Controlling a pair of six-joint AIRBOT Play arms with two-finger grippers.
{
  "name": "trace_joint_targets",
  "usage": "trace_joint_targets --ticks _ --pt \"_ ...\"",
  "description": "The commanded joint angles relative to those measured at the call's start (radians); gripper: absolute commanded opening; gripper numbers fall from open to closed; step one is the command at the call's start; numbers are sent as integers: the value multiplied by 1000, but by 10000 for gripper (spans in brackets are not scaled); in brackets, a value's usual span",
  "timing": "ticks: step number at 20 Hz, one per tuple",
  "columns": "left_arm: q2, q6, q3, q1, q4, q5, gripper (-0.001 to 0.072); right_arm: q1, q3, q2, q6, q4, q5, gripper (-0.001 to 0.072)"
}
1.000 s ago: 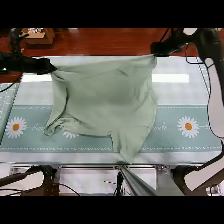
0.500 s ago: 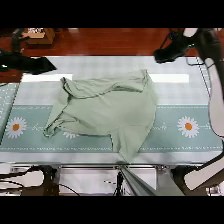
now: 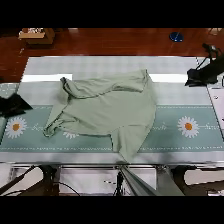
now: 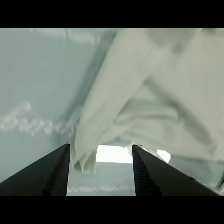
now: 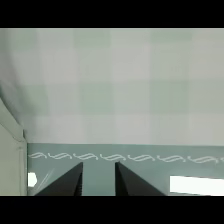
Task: Fold the shirts.
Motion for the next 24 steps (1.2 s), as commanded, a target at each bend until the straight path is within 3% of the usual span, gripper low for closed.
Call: trace_joint_targets --ticks 1,3,9,15,17,18,19,21,24 --pt "115 95 -251 29 10 10 496 -74 -256 99 -71 122 -140 308" --pt "119 97 -306 29 10 10 720 -79 -330 126 -97 128 -180 308" --pt "117 98 -383 29 10 19 720 -79 -376 130 -128 156 -228 308" --pt "108 95 -414 -9 6 162 705 -79 -376 131 -142 226 -233 308" --pt "99 87 -444 -47 3 202 587 -79 -376 131 -142 241 -232 307" --pt "95 87 -463 -66 -5 219 563 -79 -376 131 -142 248 -228 308" --pt "90 87 -479 -88 -12 236 470 -79 -376 131 -142 253 -224 308" --pt "87 87 -487 -106 -12 255 33 -79 -376 142 -142 263 -218 308" --pt "89 87 -485 -104 -5 250 24 -80 -376 191 -142 218 -219 308"
